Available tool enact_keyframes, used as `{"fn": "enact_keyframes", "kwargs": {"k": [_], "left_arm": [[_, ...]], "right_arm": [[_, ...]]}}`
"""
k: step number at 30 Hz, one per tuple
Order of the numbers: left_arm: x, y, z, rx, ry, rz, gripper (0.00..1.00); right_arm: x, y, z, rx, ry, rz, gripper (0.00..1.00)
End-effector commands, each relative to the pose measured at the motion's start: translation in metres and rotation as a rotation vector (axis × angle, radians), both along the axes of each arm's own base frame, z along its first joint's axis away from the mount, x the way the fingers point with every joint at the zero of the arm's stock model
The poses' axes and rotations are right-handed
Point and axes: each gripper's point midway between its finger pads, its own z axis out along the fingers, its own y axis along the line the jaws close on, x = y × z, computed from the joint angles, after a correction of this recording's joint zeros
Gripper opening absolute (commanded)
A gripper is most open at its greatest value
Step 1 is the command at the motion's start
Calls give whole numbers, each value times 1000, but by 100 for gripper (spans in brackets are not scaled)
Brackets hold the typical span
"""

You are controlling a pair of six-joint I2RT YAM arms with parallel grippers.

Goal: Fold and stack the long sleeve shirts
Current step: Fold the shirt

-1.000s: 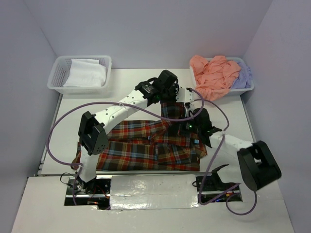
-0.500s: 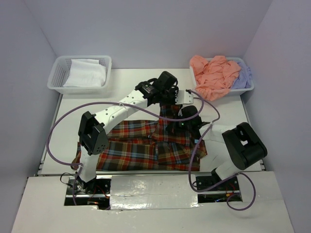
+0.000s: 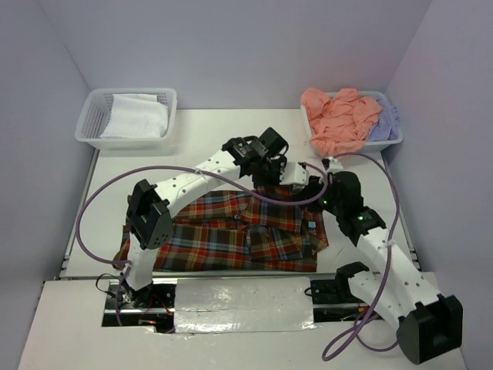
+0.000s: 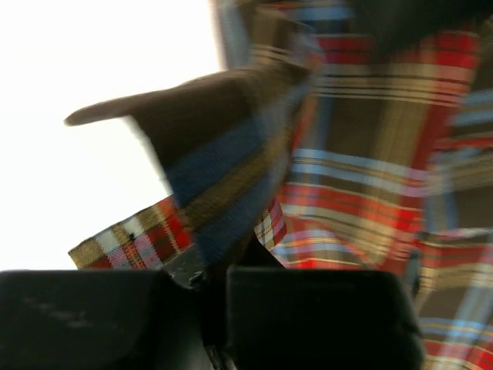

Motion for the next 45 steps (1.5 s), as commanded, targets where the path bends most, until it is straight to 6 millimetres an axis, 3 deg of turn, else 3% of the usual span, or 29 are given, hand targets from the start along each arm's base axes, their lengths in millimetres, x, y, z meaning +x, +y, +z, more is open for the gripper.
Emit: {"fn": "enact_keyframes", "kwargs": {"k": [1,3,8,11,15,16,17,18,23,27,32,34,36,37,39,40,42,43,45], "left_arm": [[-44,4,-20,57,128,-70,10],[-51,5,-26,62,162,-61,11],[-73,0,-39,62,244,-69,11],[-91,-4,-46,63,289,-113,20],[-115,0,-60,107,298,-194,48],[-120,4,-64,124,294,-208,66],[-123,3,-64,128,283,-222,75],[-123,6,-65,142,269,-225,99],[-126,9,-40,154,223,-289,99],[-139,10,4,93,230,-342,99],[-151,35,21,120,220,-377,99],[-138,44,19,123,187,-313,99],[-127,56,16,95,202,-219,99],[-106,64,20,50,206,-138,99],[-92,69,33,-62,281,-31,99],[-70,83,39,-117,300,62,99],[-50,89,49,-212,318,156,99],[-34,100,46,-237,305,212,99],[-21,115,47,-238,262,292,99]], "right_arm": [[-19,-46,-6,-113,123,-147,36],[-27,-63,-1,-135,145,-217,39],[-35,-73,9,-118,187,-299,44],[-36,-85,3,-142,230,-365,45],[-31,-86,5,-133,215,-368,45],[-31,-84,6,-127,214,-360,45],[-30,-84,6,-126,209,-356,46],[-29,-83,8,-126,198,-348,46],[-26,-65,15,-95,161,-227,50],[-15,-44,20,-25,129,-130,50],[3,-15,11,45,144,-39,38],[8,-6,7,28,163,-6,27],[7,12,10,17,138,61,23],[7,20,12,11,120,92,23],[8,41,10,-6,96,163,23],[13,47,5,-13,112,176,23],[22,55,3,1,119,172,23],[31,58,-2,1,133,165,23],[36,65,-2,10,138,185,22]]}}
